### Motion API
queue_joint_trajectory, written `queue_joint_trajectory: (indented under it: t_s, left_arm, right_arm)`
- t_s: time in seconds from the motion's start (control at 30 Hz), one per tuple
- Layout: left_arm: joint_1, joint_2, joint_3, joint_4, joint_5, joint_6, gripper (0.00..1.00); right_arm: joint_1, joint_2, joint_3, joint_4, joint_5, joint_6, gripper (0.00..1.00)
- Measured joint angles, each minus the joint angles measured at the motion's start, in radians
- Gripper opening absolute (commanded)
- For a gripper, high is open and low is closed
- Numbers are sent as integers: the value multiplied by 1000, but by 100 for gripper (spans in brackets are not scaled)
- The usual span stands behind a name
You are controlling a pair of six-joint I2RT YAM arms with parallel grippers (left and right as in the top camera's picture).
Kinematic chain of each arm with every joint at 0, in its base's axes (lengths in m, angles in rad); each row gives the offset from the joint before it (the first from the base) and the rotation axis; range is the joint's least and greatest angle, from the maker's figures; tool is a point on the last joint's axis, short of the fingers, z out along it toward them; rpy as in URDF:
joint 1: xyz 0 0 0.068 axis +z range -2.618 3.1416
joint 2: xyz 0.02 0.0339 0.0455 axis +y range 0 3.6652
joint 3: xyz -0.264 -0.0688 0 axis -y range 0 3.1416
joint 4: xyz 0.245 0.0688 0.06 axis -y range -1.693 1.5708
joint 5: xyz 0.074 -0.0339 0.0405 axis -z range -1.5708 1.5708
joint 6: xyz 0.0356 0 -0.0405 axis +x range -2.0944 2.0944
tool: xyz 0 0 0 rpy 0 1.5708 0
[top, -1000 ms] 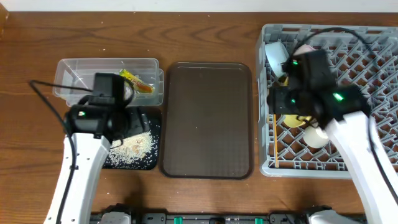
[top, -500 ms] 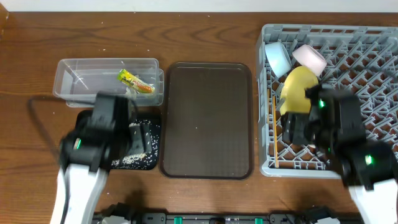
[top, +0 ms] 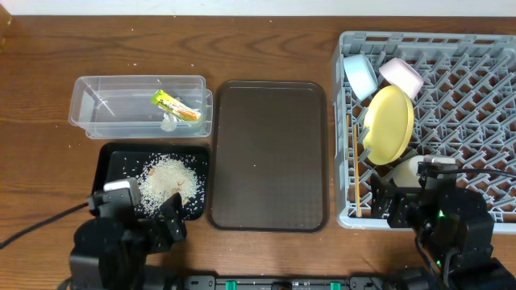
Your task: Sort waste into correct bins and load items into the dishwasher rack
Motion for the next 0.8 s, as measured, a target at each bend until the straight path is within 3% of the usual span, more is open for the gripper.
queue_joint_trajectory:
  t_s: [0.67,0.8]
  left_arm:
    - [0,-9,0,1,1,-24,96]
    - [0,-9,0,1,1,-24,96]
  right_arm:
    - [0,0,-5,-117,19,0,99]
    - [-1,-6,-18,-71,33,-6,99]
